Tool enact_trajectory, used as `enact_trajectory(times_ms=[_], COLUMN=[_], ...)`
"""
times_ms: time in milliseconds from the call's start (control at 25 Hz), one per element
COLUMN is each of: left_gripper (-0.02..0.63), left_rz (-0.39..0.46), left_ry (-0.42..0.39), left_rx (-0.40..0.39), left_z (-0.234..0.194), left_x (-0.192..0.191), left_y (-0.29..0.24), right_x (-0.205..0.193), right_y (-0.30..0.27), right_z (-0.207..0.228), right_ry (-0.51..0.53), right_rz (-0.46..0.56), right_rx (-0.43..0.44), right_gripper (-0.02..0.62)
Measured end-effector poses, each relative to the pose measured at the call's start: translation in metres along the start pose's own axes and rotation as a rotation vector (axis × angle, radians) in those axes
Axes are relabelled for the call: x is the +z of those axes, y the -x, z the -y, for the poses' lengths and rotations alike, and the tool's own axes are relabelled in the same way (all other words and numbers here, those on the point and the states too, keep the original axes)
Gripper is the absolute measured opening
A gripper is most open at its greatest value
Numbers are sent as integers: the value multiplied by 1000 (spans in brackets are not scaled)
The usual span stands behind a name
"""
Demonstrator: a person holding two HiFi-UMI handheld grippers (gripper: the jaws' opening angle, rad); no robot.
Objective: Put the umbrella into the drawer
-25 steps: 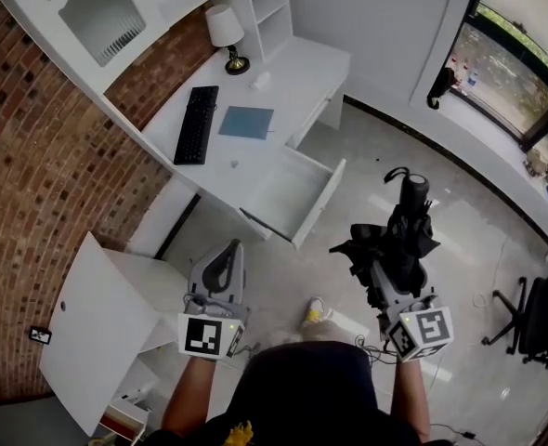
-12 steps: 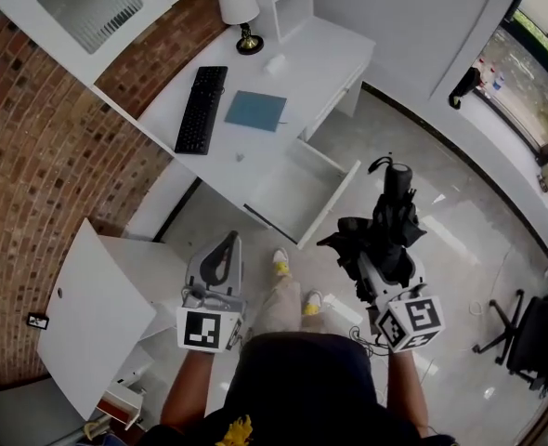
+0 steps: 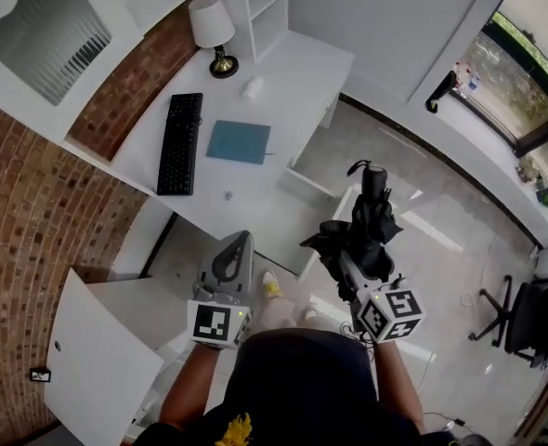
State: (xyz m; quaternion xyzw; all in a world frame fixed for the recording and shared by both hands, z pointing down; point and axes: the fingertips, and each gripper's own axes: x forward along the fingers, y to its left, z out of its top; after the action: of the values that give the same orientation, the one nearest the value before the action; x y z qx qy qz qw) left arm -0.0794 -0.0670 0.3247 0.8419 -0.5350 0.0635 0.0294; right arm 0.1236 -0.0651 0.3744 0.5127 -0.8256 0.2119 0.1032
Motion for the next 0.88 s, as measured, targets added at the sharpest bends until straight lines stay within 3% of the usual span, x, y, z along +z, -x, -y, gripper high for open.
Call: enact_trajectory(times_ms=[240,480,720,880], left_gripper=[17,17,17,17], left_rz=[-53,-87,-119,-163], left_ry=[59,56,68,95], left_rx=[-67,-87,-52,-31], left_z=[-40,-49,-61,-69], left_x=[-29,-49,-80,-106], left_y=[-37,-73,-92,-93], right_x=[-7,-23,-50,-70], right_y=[-52,-91,-133,-156], right_z=[-14,-4,0,-4], right_ry=[11,-7,-57,-99], right_rz=[-52,-110,-169,-206], right_rx=[-45,-39,29,30], right_gripper=[262,262,262,262])
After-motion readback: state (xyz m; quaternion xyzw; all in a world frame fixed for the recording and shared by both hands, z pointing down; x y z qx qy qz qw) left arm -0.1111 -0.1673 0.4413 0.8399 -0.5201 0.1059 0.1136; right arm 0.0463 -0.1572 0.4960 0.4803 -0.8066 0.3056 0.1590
